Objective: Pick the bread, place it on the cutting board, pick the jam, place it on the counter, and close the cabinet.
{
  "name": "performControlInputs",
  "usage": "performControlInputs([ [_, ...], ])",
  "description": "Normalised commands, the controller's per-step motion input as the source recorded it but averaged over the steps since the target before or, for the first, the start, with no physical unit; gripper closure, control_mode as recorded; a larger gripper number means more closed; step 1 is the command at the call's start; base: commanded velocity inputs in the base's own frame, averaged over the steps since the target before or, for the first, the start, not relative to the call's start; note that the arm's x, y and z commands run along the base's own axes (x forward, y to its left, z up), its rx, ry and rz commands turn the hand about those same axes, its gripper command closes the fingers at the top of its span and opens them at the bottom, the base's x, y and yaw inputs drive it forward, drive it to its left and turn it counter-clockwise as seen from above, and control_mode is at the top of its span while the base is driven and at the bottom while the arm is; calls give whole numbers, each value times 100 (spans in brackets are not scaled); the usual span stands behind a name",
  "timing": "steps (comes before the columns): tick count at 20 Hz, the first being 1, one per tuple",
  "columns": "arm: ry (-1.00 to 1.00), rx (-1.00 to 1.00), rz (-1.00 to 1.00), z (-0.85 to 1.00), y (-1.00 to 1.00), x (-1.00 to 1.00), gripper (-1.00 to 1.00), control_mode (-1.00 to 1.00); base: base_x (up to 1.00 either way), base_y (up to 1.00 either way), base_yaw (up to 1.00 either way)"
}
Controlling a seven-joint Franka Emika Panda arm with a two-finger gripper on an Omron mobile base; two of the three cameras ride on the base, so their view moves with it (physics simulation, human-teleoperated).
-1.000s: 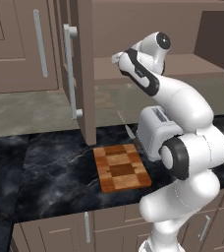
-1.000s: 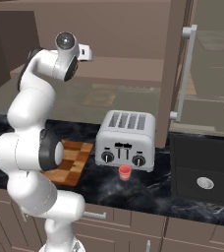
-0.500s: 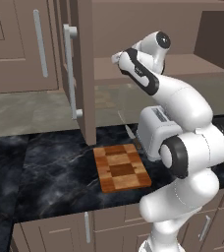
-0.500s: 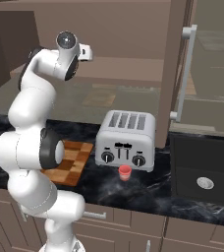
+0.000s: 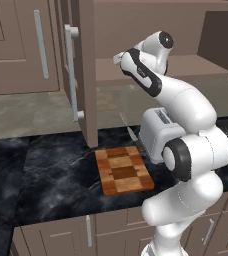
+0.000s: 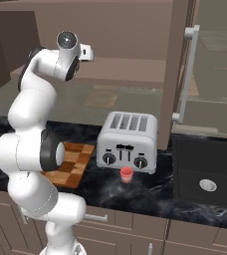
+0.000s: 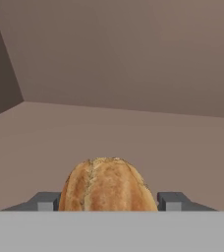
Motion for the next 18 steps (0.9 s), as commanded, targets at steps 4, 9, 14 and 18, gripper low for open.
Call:
performControlInputs([
  [4, 0, 0, 0, 2, 0, 0, 100, -100, 0, 0, 0],
  [9, 1, 0, 0, 18, 0, 0, 100, -100, 0, 0, 0],
  [14, 0, 0, 0, 8, 0, -15, 100, -100, 0, 0, 0],
  [18, 0, 0, 0, 0, -1, -46, 100, -100, 0, 0, 0],
])
